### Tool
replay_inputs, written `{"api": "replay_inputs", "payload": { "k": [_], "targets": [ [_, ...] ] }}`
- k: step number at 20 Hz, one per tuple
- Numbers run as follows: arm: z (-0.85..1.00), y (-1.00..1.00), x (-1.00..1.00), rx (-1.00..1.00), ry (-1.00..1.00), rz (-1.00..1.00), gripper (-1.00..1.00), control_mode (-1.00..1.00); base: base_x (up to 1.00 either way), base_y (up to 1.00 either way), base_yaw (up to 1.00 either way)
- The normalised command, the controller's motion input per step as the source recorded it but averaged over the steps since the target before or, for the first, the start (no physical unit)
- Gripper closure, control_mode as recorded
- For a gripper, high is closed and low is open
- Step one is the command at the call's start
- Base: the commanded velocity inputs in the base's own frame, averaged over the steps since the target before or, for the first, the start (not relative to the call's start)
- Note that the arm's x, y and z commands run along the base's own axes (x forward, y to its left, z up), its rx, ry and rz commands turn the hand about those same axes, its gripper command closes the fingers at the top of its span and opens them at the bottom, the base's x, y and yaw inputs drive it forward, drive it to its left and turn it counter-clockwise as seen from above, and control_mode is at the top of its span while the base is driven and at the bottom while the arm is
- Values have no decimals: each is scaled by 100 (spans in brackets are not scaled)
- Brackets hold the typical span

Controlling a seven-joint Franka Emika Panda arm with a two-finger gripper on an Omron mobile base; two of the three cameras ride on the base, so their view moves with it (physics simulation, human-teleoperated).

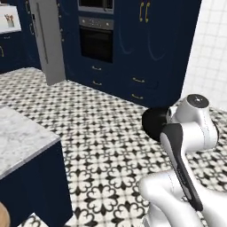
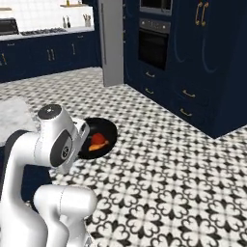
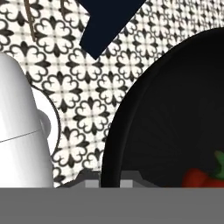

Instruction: Pick the chicken drumstick and bell pepper from their plates and place them in the bowl. Then put the bowl in the fridge.

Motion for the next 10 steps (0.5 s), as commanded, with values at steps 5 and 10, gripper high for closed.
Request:
{"api": "replay_inputs", "payload": {
  "k": [5,10],
  "targets": [
    [0,0,0,0,0,0,100,100,100,0,37],
    [0,0,0,0,0,0,100,100,100,-28,38]
  ]
}}
